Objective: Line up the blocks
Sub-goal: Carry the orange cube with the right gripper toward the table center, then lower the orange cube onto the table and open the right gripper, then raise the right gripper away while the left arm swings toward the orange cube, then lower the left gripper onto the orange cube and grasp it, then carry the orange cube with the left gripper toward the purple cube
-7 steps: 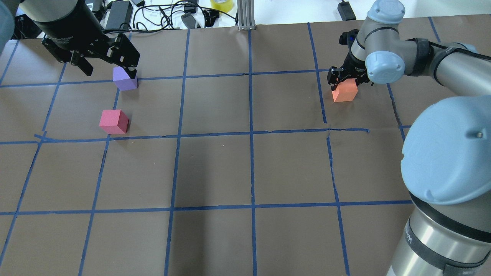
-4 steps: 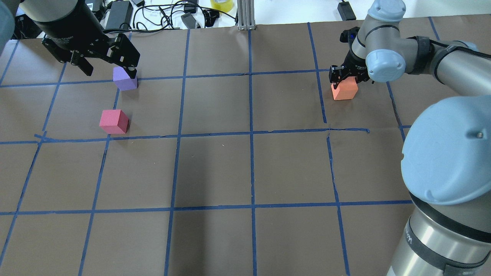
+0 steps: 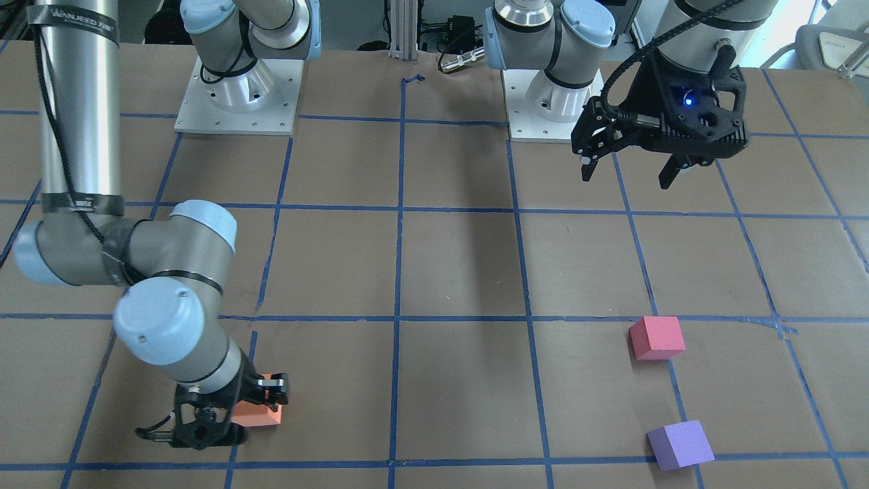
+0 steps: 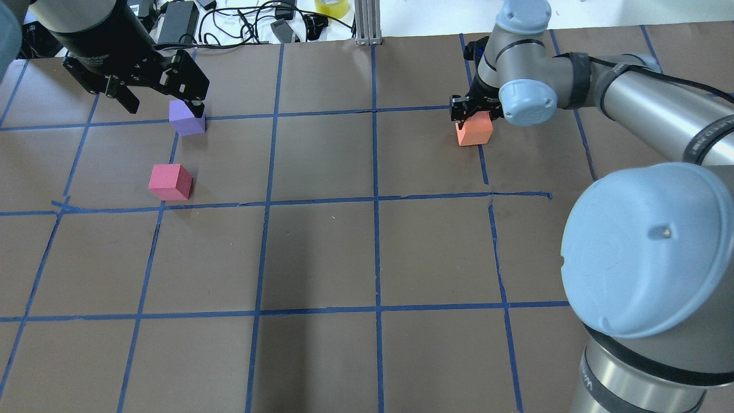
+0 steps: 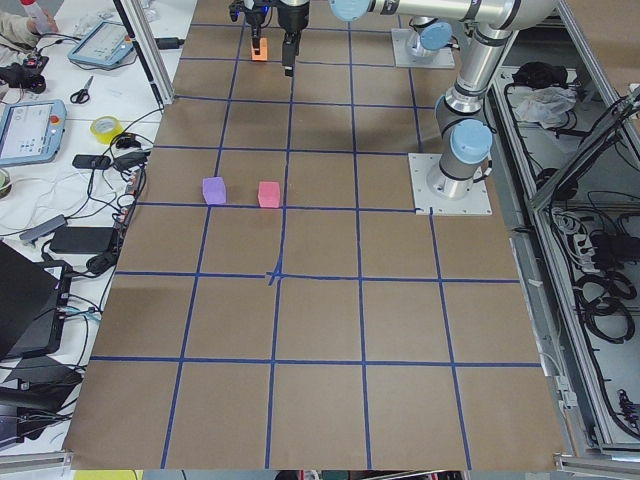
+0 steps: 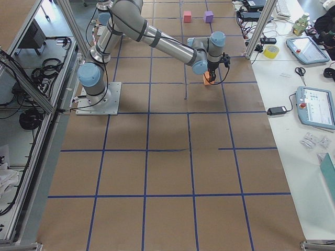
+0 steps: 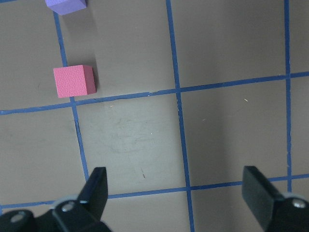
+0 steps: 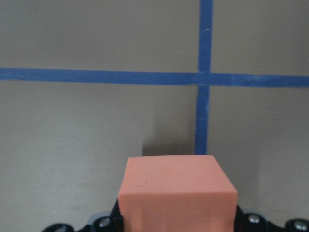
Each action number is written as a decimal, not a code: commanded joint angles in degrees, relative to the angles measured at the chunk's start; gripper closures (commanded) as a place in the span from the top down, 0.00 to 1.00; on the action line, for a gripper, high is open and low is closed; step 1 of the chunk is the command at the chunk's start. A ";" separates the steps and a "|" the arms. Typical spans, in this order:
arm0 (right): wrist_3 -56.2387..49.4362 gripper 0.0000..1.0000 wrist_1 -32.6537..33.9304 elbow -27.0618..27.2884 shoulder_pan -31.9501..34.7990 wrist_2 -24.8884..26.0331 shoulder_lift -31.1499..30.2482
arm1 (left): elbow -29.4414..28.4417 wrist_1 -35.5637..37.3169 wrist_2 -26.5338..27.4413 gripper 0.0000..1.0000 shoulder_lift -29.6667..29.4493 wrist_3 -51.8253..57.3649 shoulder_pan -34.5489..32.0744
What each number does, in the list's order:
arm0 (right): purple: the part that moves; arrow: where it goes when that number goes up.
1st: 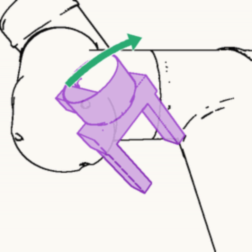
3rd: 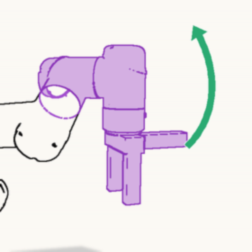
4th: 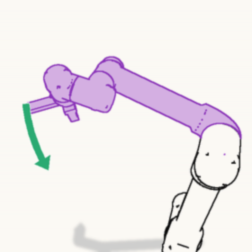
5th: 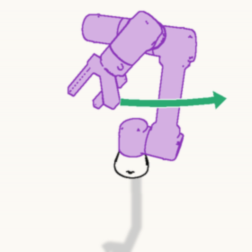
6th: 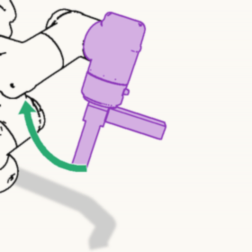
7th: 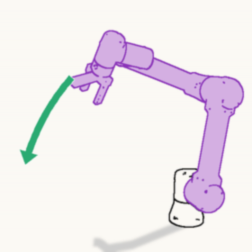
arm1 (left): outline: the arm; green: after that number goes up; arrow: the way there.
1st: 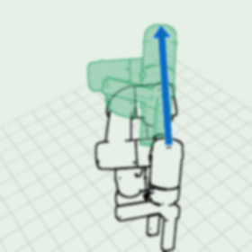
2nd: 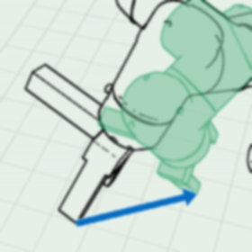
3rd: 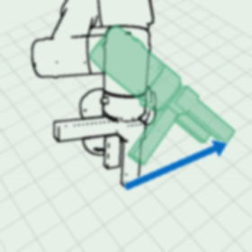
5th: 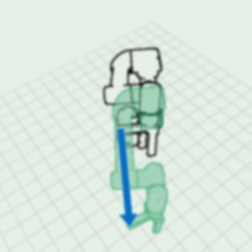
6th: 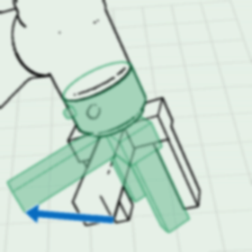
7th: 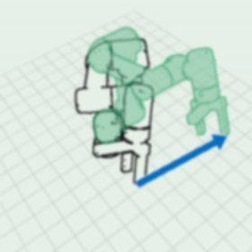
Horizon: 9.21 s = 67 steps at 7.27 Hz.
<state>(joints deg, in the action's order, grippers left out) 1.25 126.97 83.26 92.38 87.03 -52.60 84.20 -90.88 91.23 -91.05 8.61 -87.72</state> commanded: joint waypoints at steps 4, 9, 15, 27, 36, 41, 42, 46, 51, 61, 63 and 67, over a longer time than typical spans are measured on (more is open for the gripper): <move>19.05 0.44 -1.38 -11.89 15.72 7.01 6.98 | 0.00 -0.09 0.18 1.00 0.00 0.00 0.00; 24.15 0.46 -4.89 -14.80 17.21 3.23 8.38 | 0.00 0.00 0.18 1.00 0.00 0.00 0.09; 24.50 0.50 -4.89 -14.62 17.57 3.32 8.74 | 0.00 0.00 0.18 1.00 0.00 0.09 0.09; 23.89 1.00 -4.89 -14.44 18.09 3.40 9.01 | -0.18 0.09 0.44 1.00 0.00 0.00 0.18; 14.75 1.00 -20.12 9.64 6.07 4.46 -36.41 | -0.53 7.35 -0.35 1.00 -2.98 -7.20 -1.74; 11.32 1.00 -26.78 5.24 2.98 3.41 -36.44 | -0.61 23.51 -1.93 1.00 -15.43 -17.75 -12.37; 11.06 1.00 -26.43 4.63 2.98 3.32 -36.18 | -0.61 26.86 -1.93 1.00 -19.56 -20.71 -13.70; 7.63 1.00 -26.87 4.63 3.24 3.75 -35.73 | -4.29 35.86 -4.39 1.00 -31.62 -24.42 -16.95; 7.63 1.00 -26.78 4.63 3.24 4.11 -35.73 | -6.77 38.05 -4.31 1.00 -37.97 -29.43 -17.66; 7.81 1.00 -26.60 4.71 3.24 3.67 -35.73 | -6.50 40.61 -1.41 0.26 -41.14 -29.28 -18.37; 7.81 1.00 -26.69 4.72 3.33 3.67 -35.73 | -7.20 39.65 -1.32 0.13 -38.51 -29.01 -17.84; 7.81 1.00 -26.69 4.80 3.33 3.76 -35.74 | -8.62 30.07 -0.88 0.13 -33.85 -23.74 -9.42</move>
<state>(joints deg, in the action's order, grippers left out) 9.05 100.22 88.05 95.69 90.85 -88.40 75.20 -59.01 90.40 -126.34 -16.02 -100.10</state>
